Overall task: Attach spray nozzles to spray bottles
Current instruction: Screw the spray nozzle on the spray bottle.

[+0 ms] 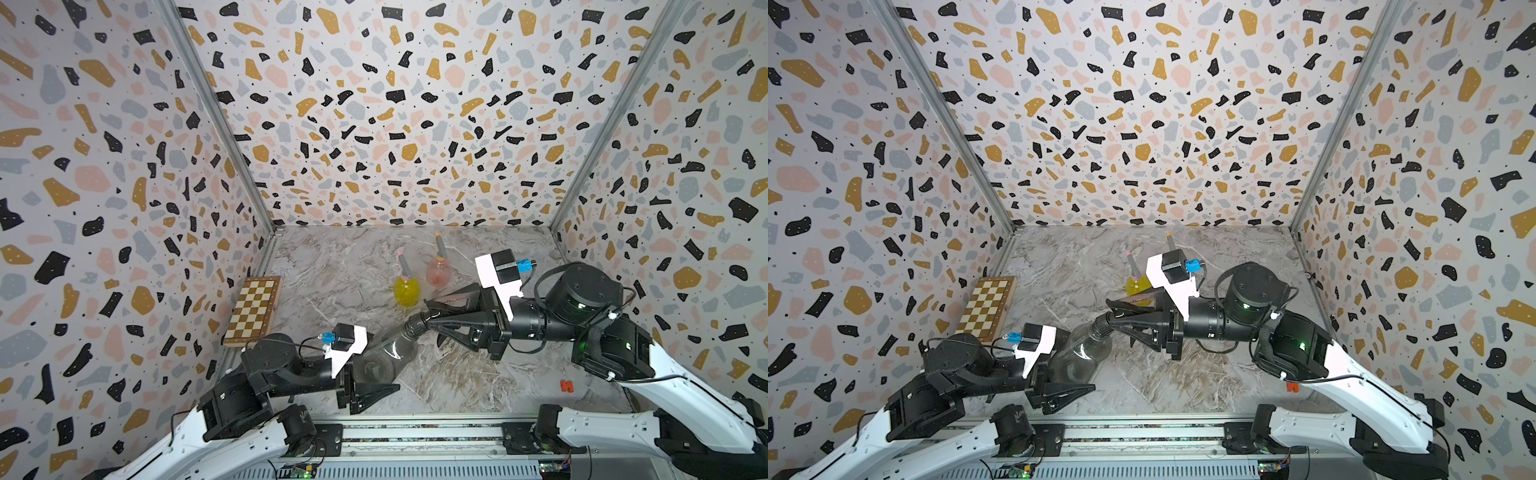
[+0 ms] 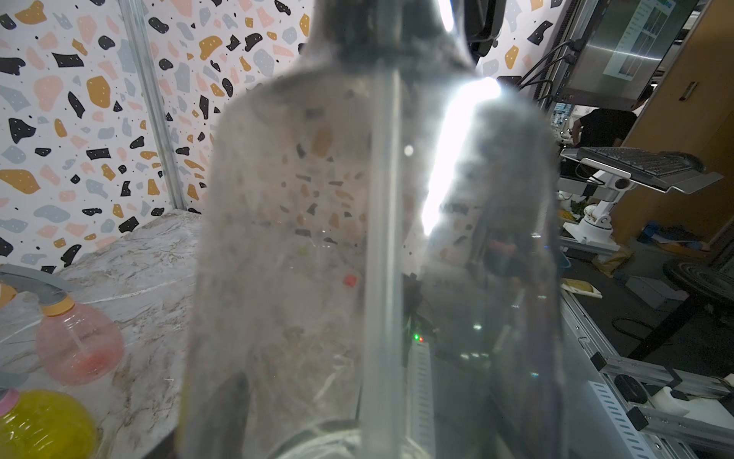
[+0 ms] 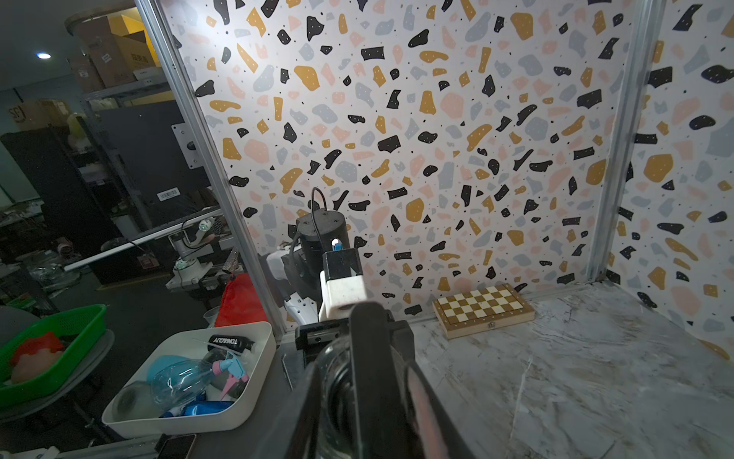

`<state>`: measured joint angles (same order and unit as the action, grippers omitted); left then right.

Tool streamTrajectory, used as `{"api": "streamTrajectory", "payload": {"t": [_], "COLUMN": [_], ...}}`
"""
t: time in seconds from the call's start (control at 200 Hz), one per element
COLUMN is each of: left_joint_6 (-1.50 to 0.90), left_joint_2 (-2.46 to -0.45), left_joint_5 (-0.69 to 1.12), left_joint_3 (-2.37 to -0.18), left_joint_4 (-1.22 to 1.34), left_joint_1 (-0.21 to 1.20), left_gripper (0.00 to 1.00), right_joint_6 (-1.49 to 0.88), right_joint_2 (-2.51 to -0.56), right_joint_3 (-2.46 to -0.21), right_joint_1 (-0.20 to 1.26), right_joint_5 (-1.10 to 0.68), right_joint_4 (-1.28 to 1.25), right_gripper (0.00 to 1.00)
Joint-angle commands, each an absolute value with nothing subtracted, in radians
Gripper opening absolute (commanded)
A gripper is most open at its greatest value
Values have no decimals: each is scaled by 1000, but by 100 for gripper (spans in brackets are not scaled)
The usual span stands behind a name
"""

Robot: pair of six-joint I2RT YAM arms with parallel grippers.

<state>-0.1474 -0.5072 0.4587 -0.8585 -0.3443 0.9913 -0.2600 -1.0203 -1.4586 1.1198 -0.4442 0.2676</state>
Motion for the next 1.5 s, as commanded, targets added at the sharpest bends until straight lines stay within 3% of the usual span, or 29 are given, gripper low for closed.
{"api": "streamTrajectory", "payload": {"t": [0.0, 0.34, 0.631, 0.876, 1.041, 1.246, 1.497], "left_joint_6": [-127, -105, -57, -2, 14, -10, 27], "left_joint_2": [-506, -517, -540, -572, -579, -577, -625], "left_joint_5": [460, 473, 510, 528, 448, 350, 144], "left_joint_3": [-880, -901, -930, -990, -1030, -1011, -1028], "left_joint_4": [-335, -370, -428, -512, -555, -485, -448], "left_joint_1": [992, 992, 992, 992, 992, 992, 994], "left_gripper": [0, 0, 0, 0, 0, 0, 0], "right_joint_6": [-268, -248, -190, -146, -167, -363, -625], "right_joint_2": [-1022, -1078, -1196, -1268, -1296, -1231, -1229], "right_joint_3": [-1505, -1588, -1771, -1832, -1858, -1681, -1581], "right_joint_1": [1111, 1092, 1072, 1008, 1001, 1015, 1063], "right_joint_5": [-465, -495, -528, -681, -643, -538, -368], "right_joint_4": [319, 462, 678, 773, 792, 604, 570], "right_gripper": [29, 4, 0, 0, 0, 0, 0]}}
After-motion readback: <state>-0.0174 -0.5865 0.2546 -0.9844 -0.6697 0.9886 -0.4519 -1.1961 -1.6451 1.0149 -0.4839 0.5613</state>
